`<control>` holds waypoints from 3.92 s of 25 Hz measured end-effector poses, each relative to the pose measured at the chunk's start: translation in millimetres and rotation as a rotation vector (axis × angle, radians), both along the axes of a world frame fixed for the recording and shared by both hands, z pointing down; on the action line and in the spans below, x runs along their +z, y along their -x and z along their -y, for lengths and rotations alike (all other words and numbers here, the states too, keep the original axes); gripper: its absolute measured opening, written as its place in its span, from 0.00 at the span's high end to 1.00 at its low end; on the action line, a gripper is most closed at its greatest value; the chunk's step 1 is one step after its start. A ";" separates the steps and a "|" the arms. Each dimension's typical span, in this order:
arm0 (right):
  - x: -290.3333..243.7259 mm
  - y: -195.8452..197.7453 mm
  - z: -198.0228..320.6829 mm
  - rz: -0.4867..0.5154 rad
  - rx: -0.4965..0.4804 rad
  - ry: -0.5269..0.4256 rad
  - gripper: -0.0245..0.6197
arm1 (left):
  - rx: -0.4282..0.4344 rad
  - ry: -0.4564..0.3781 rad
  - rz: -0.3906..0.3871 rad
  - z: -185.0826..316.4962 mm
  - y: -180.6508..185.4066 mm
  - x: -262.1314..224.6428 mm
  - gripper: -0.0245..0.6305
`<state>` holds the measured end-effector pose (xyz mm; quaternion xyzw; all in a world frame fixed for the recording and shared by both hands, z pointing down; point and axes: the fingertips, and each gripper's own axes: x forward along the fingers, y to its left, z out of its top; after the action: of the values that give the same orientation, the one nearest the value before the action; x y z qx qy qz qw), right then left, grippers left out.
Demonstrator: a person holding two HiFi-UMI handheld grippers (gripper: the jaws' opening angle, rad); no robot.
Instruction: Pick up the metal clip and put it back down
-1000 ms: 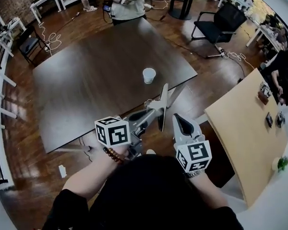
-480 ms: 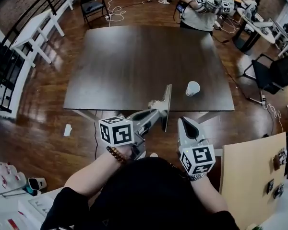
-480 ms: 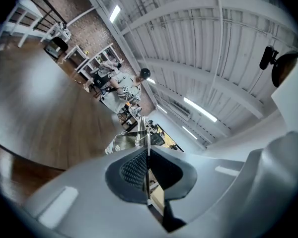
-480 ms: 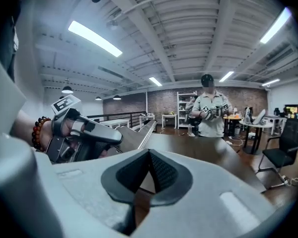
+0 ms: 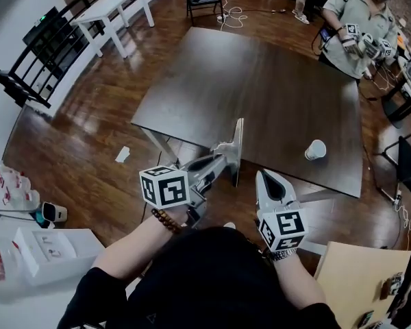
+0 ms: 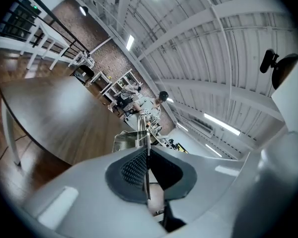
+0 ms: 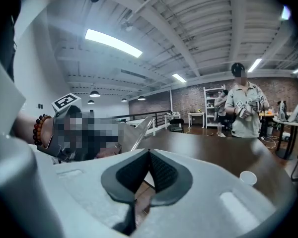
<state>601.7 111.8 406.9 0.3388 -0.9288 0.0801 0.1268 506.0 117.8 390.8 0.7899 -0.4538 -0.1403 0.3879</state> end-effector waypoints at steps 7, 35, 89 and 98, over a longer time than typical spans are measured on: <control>-7.2 97.5 -6.7 -0.018 -0.113 -0.024 0.97 | -0.115 -0.027 -0.019 -15.2 96.9 -5.1 0.93; 6.3 452.9 -31.9 -0.066 -0.575 -0.017 0.97 | -0.574 -0.034 -0.056 -63.0 447.5 5.6 0.93; 4.2 1029.6 91.6 0.011 -0.572 -0.020 0.97 | -0.583 -0.027 -0.022 46.0 1010.3 7.5 0.93; -7.4 1094.1 190.9 0.041 -0.597 -0.022 0.97 | -0.589 -0.031 0.012 144.7 1066.7 -8.3 0.93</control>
<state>-492.4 -79.1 399.5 0.0501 -0.9906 0.0360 0.1223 -560.8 -26.9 382.6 0.6307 -0.6637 -0.2491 0.3158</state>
